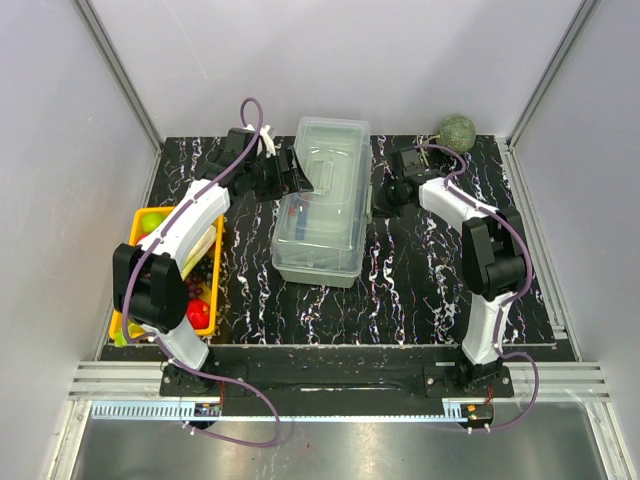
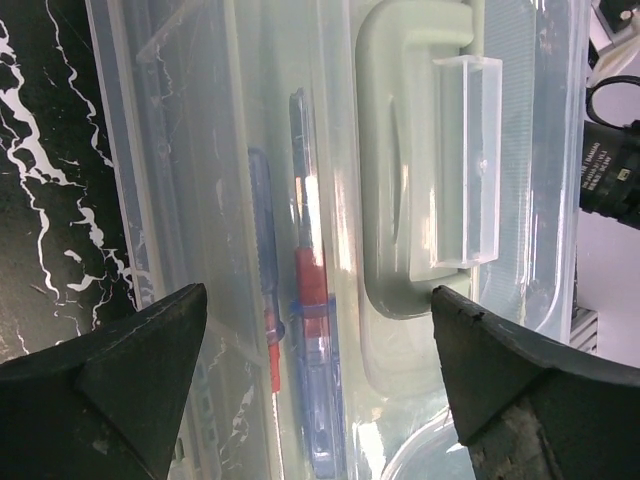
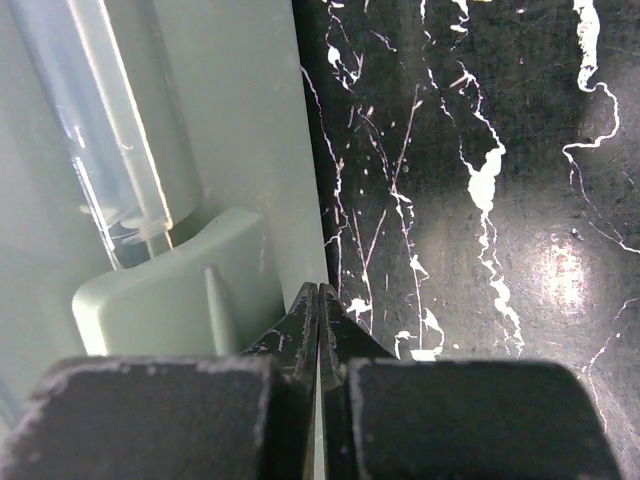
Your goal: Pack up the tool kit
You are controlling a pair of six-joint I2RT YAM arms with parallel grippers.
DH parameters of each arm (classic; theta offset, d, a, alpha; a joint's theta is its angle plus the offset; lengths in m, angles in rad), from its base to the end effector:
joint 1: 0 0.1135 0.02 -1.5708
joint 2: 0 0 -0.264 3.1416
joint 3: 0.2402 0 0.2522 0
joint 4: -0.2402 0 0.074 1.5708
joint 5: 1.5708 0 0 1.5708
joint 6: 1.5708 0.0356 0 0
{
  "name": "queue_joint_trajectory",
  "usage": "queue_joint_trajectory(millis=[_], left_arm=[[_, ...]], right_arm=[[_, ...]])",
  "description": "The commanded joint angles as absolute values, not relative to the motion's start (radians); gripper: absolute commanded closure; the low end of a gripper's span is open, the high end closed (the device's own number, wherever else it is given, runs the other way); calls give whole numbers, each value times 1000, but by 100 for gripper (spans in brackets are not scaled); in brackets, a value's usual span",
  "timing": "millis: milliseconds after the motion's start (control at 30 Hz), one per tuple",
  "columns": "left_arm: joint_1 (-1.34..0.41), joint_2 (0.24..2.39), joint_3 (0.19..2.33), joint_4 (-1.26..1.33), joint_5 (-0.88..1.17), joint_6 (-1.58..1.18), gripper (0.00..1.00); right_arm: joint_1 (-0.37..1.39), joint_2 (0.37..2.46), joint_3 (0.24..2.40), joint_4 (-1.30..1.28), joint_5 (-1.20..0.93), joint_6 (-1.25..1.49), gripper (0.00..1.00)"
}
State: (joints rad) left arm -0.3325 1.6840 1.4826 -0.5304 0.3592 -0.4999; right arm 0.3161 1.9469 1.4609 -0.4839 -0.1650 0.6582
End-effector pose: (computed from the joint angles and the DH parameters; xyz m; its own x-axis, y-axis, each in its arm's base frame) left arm 0.3567 -0.1364 0.3139 -0.8193 -0.1918 -0.5403 0.1824 0.8062 -0.5628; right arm 0.4005 0.1371 0.2077 -0.8617 0.3530 -0.3644 0.1672 0.8757 0.4530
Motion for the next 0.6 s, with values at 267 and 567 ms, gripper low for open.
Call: queue_joint_trajectory(millis=[267, 567], left_arm=[[-376, 1772, 1286, -397, 748, -604, 10], [-374, 1769, 1261, -363, 764, -620, 12]], right_arm=[[357, 1930, 1385, -66, -423, 729, 100], [359, 1921, 1316, 60, -456, 793, 100]])
